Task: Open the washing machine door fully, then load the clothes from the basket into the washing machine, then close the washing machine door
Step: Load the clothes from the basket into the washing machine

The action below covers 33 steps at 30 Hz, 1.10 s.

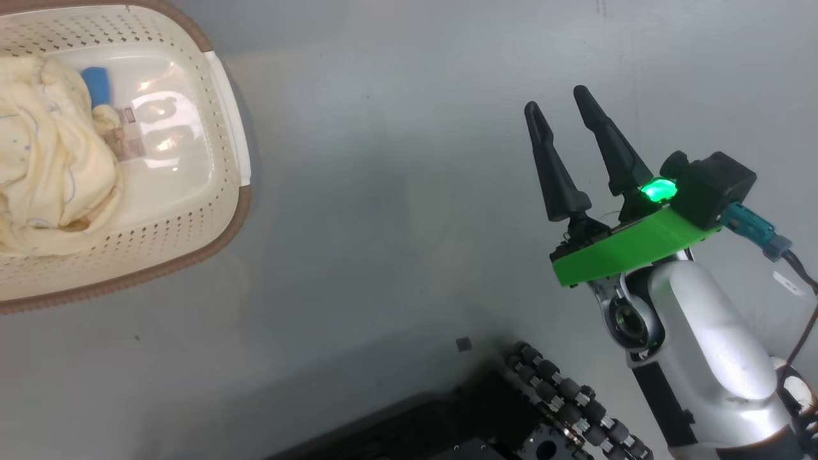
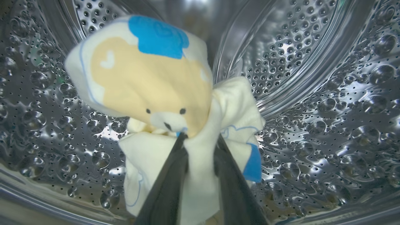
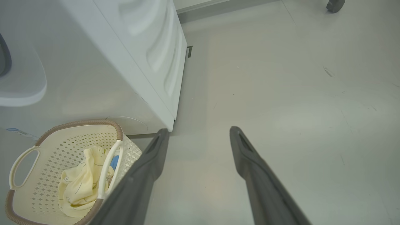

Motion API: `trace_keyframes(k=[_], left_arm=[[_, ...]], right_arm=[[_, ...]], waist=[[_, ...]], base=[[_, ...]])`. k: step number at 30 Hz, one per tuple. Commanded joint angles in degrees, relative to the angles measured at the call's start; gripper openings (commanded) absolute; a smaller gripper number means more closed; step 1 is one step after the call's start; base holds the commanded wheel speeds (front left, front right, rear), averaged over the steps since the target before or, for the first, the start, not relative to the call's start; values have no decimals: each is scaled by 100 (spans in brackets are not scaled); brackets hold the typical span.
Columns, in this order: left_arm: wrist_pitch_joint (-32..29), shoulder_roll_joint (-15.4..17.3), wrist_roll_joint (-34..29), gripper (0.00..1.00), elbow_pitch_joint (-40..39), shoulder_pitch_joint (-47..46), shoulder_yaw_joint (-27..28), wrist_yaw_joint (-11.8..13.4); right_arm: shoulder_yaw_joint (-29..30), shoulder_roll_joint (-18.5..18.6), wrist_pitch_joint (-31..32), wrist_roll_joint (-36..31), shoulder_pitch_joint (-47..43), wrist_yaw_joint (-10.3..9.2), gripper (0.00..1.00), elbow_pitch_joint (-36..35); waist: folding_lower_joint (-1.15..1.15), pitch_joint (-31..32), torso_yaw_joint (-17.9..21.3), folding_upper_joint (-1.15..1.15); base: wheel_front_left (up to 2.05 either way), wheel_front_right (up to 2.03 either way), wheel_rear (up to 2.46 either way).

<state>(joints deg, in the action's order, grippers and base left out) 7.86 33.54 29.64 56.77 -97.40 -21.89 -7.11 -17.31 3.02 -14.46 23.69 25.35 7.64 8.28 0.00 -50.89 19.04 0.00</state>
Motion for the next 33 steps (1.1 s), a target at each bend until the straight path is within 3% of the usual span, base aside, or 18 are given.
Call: trace_keyframes(k=[1,10,21,33], left_arm=[[87,227,45,98,-127,-232,-5,-37],[440,124,423,100,138,22,-520,-37],[698,-100,1064,100,-65,1503,-915,-37],[713,-394,1301,100,-1008,3635,-575,-37]], right_arm=[[-72,-13,-54,-21,-96,-15,100,-125],[59,-14,-54,-171,-82,-15,100,-44],[352,-14,-54,-583,-192,-15,100,182],[389,86,-54,-765,-529,-15,100,428]], waist=[[0,22,-20,0],[0,392,-153,0],[0,1486,-552,0],[0,2864,-1056,0]], base=[[0,0,0],[0,0,0],[0,0,0],[0,0,0]])
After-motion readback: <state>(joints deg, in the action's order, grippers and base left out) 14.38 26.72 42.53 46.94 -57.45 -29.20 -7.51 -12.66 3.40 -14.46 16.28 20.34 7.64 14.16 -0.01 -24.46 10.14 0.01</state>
